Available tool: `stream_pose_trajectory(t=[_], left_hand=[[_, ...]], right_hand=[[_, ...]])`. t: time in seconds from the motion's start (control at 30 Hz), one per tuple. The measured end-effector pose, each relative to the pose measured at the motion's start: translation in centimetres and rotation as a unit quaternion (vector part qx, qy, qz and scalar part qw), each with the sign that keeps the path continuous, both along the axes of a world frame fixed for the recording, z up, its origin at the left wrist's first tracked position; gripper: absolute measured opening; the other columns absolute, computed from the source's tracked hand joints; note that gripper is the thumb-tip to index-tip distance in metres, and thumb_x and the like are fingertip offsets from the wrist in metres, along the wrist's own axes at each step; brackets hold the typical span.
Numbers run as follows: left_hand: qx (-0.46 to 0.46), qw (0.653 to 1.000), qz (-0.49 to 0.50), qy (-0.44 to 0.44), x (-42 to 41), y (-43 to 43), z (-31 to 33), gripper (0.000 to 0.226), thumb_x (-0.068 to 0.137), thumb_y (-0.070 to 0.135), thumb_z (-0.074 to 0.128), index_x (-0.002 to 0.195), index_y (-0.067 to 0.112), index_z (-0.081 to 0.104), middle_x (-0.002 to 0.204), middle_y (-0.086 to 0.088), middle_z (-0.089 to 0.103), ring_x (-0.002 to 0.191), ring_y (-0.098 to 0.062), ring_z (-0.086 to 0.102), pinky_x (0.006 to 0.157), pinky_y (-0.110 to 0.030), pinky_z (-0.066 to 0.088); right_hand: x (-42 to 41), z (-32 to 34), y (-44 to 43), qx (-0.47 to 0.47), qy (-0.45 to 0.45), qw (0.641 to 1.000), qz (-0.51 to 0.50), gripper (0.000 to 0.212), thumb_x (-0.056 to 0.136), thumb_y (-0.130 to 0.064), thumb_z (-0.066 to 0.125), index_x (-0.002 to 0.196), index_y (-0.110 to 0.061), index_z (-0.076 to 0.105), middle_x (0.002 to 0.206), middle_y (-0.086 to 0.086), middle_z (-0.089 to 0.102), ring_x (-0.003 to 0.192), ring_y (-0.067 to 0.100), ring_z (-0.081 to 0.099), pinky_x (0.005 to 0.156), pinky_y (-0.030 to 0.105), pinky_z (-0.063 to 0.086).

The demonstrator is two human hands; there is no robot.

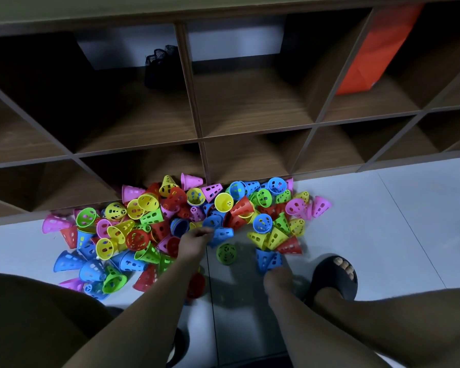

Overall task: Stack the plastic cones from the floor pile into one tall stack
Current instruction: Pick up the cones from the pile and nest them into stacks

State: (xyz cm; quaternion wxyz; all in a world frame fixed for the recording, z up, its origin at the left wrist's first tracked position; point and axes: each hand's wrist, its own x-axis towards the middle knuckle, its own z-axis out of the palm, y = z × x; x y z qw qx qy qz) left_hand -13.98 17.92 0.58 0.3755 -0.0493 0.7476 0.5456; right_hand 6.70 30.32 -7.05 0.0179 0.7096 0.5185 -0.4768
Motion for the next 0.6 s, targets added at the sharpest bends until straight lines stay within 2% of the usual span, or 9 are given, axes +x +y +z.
stream_pose_trajectory(t=[0.03, 0.07, 0.13, 0.23, 0.37, 0.4, 0.47, 0.57, 0.6], left_hand=[[0.011, 1.000, -0.003, -0.018, 0.6, 0.2, 0.2, 0.010, 0.099, 0.011, 0.071, 0.105, 0.007, 0.078, 0.098, -0.004, 0.074, 0.082, -0.014, 0.065, 0.065, -0.022, 0.049], [0.015, 0.999, -0.008, -0.035, 1.1, 0.3, -0.1, 0.011, 0.099, 0.015, 0.072, 0.104, 0.010, 0.079, 0.098, -0.005, 0.075, 0.082, -0.015, 0.064, 0.065, -0.025, 0.046], [0.028, 0.997, -0.010, -0.068, 1.8, 0.4, -0.5, 0.013, 0.096, 0.022, 0.075, 0.105, 0.015, 0.081, 0.105, -0.005, 0.079, 0.092, -0.021, 0.066, 0.074, -0.034, 0.044], [0.049, 0.992, 0.026, -0.112, 2.2, 0.8, -0.8, 0.013, 0.096, 0.018, 0.073, 0.107, 0.015, 0.080, 0.106, -0.004, 0.079, 0.097, -0.024, 0.067, 0.075, -0.034, 0.045], [0.060, 0.991, 0.038, -0.111, 2.0, 1.3, -0.4, 0.012, 0.096, 0.024, 0.075, 0.105, 0.016, 0.077, 0.102, -0.008, 0.074, 0.093, -0.024, 0.065, 0.074, -0.034, 0.045], [0.058, 0.992, 0.031, -0.107, 1.9, 1.5, -0.4, 0.013, 0.096, 0.022, 0.075, 0.107, 0.015, 0.077, 0.099, -0.007, 0.074, 0.091, -0.023, 0.065, 0.073, -0.033, 0.045], [0.046, 0.994, 0.007, -0.099, 2.0, 1.8, -0.1, 0.012, 0.097, 0.017, 0.073, 0.108, 0.013, 0.076, 0.095, -0.006, 0.073, 0.087, -0.022, 0.064, 0.071, -0.032, 0.044], [-0.001, 0.995, -0.042, -0.085, 2.4, 2.0, -0.5, 0.007, 0.097, 0.009, 0.069, 0.102, 0.012, 0.073, 0.089, -0.004, 0.072, 0.075, -0.016, 0.065, 0.061, -0.029, 0.037], [-0.022, 0.995, -0.060, -0.076, 2.4, 1.9, -0.9, 0.009, 0.097, 0.006, 0.066, 0.102, 0.011, 0.072, 0.090, -0.006, 0.071, 0.073, -0.015, 0.065, 0.056, -0.027, 0.036]], right_hand=[[0.1, -0.7, 0.1, -0.023, 0.016, 0.999, -0.020, 0.015, 0.096, -0.018, 0.052, 0.106, -0.013, 0.061, 0.104, 0.011, 0.068, 0.098, 0.034, 0.069, 0.085, 0.048, 0.062], [0.5, -2.6, 0.4, -0.030, 0.034, 0.998, -0.045, 0.024, 0.094, -0.029, 0.048, 0.104, -0.012, 0.062, 0.101, 0.010, 0.069, 0.094, 0.033, 0.070, 0.083, 0.049, 0.063], [1.0, -4.8, 0.8, -0.022, 0.053, 0.995, -0.086, 0.035, 0.088, -0.037, 0.039, 0.103, -0.017, 0.063, 0.097, 0.011, 0.070, 0.092, 0.036, 0.072, 0.078, 0.051, 0.064], [1.2, -5.6, 1.6, -0.018, 0.085, 0.986, -0.144, 0.023, 0.093, -0.029, 0.041, 0.102, -0.022, 0.061, 0.094, 0.010, 0.069, 0.086, 0.035, 0.072, 0.073, 0.049, 0.062], [0.4, -3.2, 2.5, -0.005, 0.118, 0.977, -0.178, 0.038, 0.084, -0.017, 0.047, 0.117, -0.026, 0.063, 0.095, 0.006, 0.069, 0.085, 0.030, 0.072, 0.071, 0.052, 0.065], [0.2, -1.3, 2.3, -0.010, 0.122, 0.977, -0.173, 0.044, 0.085, -0.012, 0.048, 0.120, -0.032, 0.067, 0.095, 0.004, 0.069, 0.086, 0.028, 0.071, 0.073, 0.049, 0.064], [0.1, 1.2, 2.1, -0.039, 0.149, 0.970, -0.186, 0.042, 0.095, -0.004, 0.049, 0.115, -0.035, 0.069, 0.094, 0.002, 0.067, 0.084, 0.022, 0.067, 0.075, 0.041, 0.058], [1.0, -0.2, 2.5, -0.047, 0.140, 0.978, -0.147, 0.030, 0.094, -0.008, 0.056, 0.117, -0.020, 0.072, 0.094, 0.004, 0.069, 0.079, 0.021, 0.066, 0.067, 0.036, 0.056], [1.1, -0.6, 2.5, -0.027, 0.128, 0.981, -0.141, 0.030, 0.091, -0.016, 0.057, 0.113, -0.028, 0.075, 0.094, 0.003, 0.072, 0.078, 0.022, 0.067, 0.065, 0.037, 0.057]])
